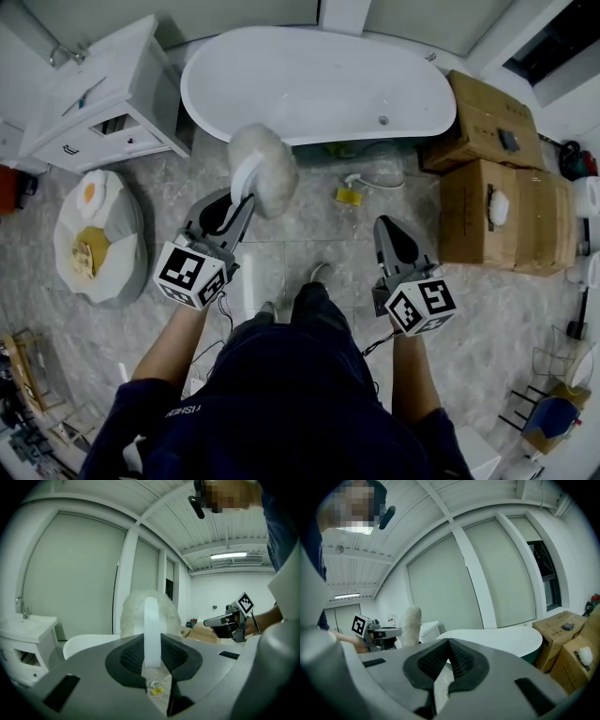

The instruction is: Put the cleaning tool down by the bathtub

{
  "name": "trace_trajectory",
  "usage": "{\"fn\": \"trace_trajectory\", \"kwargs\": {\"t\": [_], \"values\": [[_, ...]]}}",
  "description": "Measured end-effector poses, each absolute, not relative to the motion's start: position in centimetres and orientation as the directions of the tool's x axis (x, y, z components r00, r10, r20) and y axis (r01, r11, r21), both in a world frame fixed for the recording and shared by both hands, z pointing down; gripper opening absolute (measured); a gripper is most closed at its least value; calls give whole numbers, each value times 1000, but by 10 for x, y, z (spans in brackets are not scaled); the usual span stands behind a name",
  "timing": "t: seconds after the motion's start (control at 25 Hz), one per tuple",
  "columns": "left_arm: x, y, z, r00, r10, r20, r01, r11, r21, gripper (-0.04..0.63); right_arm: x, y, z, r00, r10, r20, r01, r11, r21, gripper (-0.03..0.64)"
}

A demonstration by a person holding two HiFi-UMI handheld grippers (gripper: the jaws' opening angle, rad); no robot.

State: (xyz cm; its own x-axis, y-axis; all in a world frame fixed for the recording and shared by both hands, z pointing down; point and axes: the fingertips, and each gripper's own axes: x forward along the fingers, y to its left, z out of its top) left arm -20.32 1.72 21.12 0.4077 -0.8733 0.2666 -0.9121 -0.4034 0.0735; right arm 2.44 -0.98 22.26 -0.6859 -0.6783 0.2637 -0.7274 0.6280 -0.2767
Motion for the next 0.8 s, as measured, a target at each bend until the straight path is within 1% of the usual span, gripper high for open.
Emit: {"fn": "trace_trajectory", "kwargs": {"t": [0.52,0.8], "values": [[-155,-68,232,356,-870,342,-932,-359,59,95,62,-110,255,-738,-611,285,-675,663,-324,5],[-133,-103,253,362,-847,390,-927,-371,56,95,76,-149,276,-746,-595,299,-666,666,-337,5]]}}
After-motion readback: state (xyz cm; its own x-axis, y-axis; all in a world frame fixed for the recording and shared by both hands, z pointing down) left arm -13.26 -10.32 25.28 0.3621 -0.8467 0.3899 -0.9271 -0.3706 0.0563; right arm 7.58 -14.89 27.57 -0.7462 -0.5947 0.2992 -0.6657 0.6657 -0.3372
